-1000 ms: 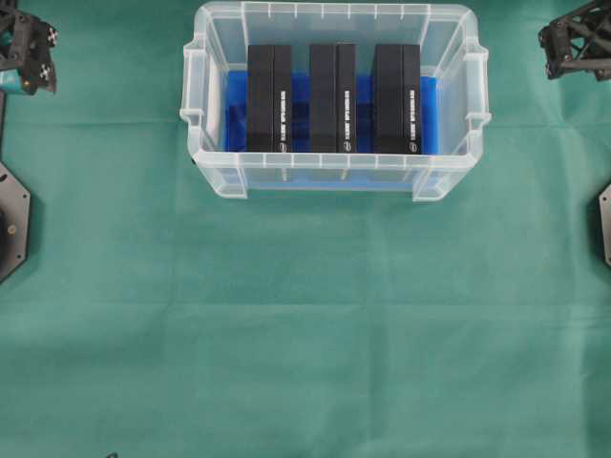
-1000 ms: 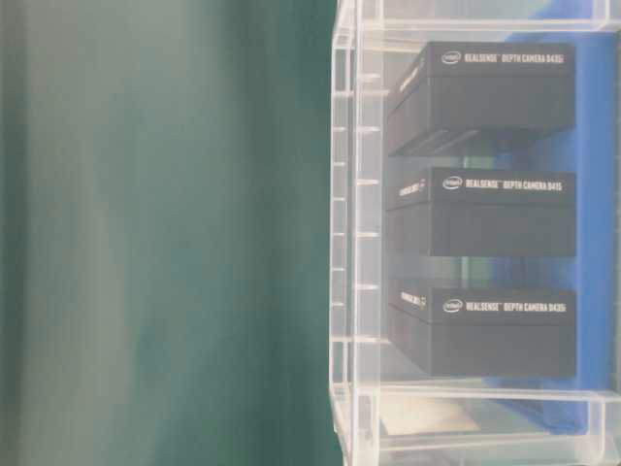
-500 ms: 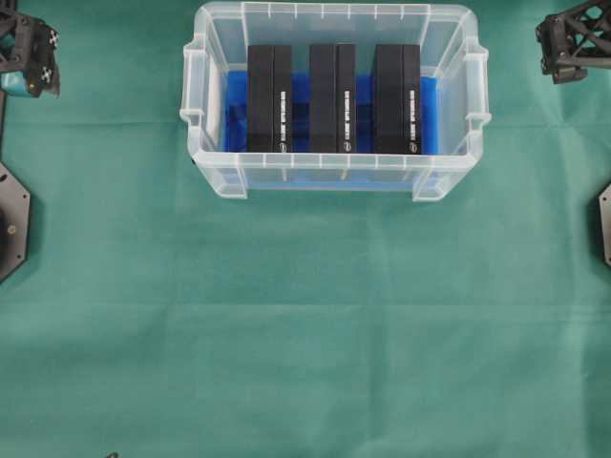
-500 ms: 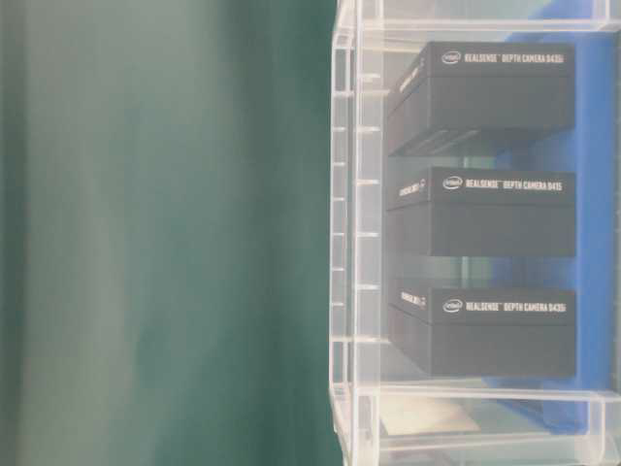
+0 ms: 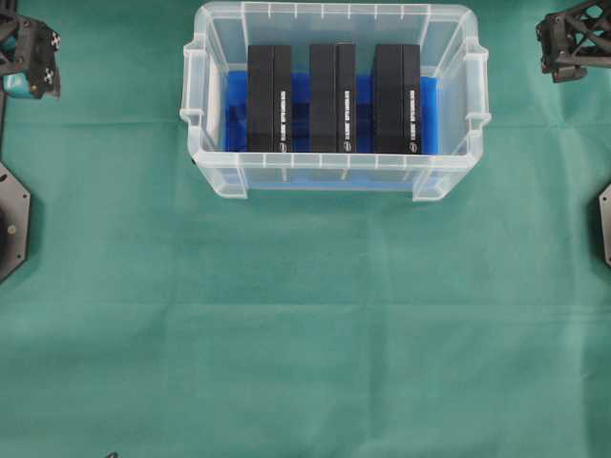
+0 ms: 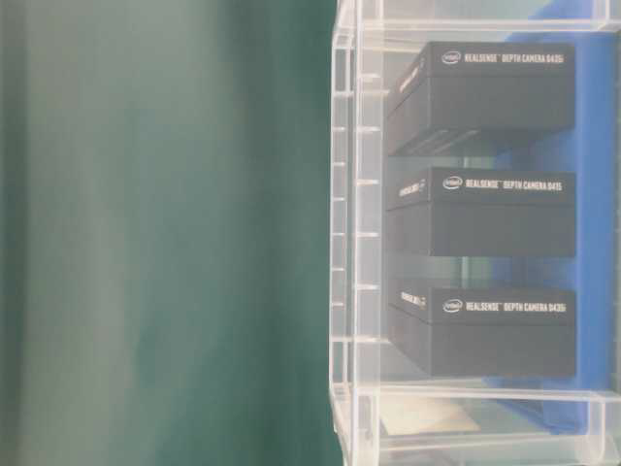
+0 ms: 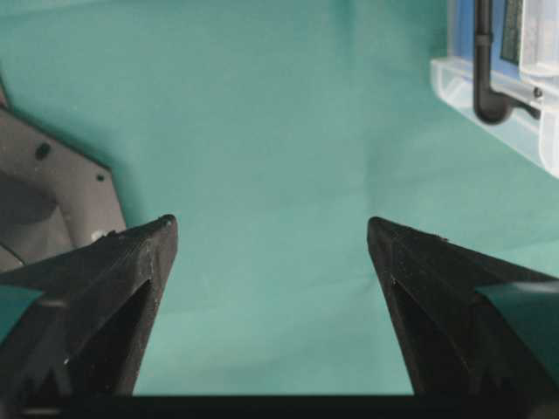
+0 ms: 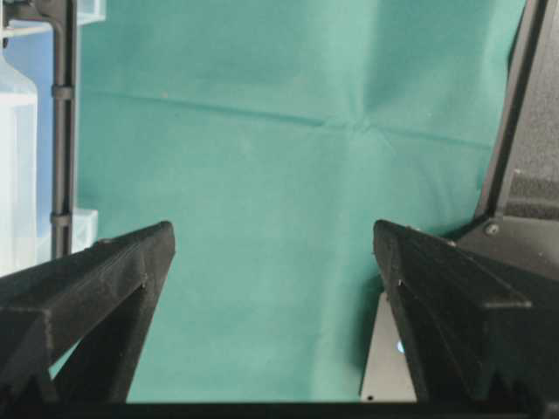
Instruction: Take out the box from the case.
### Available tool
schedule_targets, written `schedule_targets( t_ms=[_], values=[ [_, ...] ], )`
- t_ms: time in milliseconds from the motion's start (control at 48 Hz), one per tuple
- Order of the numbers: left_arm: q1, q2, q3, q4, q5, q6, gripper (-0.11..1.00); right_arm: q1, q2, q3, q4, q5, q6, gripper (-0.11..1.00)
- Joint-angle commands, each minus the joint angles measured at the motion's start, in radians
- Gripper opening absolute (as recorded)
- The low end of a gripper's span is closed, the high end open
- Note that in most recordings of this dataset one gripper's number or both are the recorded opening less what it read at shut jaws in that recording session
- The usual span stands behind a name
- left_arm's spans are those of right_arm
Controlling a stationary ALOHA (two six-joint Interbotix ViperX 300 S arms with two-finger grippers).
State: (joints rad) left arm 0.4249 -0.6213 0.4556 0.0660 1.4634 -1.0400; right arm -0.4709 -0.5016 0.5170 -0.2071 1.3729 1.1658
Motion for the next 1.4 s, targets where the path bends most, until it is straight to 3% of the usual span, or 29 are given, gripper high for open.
schedule_targets(
  t_ms=[0, 271, 479, 667, 959, 1376],
  values=[
    [0.002, -0.008, -0.011, -0.002, -0.005, -0.006, 0.90, -0.002, -0.003, -0.014, -0.005, -0.002, 0.002, 0.95],
    [0.003, -0.011, -0.009, -0.002, -0.003, -0.006, 0.90, -0.002, -0.003, -0.015, -0.005, -0.002, 0.006, 0.95],
    [0.003, -0.011, -0.009, -0.002, -0.005, -0.006, 0.90, 0.003, 0.008, -0.023, 0.011, -0.020, 0.064, 0.95],
    [0.003, -0.011, -0.009, -0.002, -0.005, -0.005, 0.90, 0.026, 0.063, -0.061, 0.029, -0.057, 0.077, 0.95],
    [0.003, -0.012, -0.009, -0.002, -0.005, -0.006, 0.90, 0.083, 0.224, -0.196, 0.034, -0.103, 0.106, 0.95],
    [0.003, -0.012, -0.009, 0.000, -0.014, -0.006, 0.90, 0.147, 0.469, -0.468, 0.035, -0.110, 0.137, 0.94]
  ],
)
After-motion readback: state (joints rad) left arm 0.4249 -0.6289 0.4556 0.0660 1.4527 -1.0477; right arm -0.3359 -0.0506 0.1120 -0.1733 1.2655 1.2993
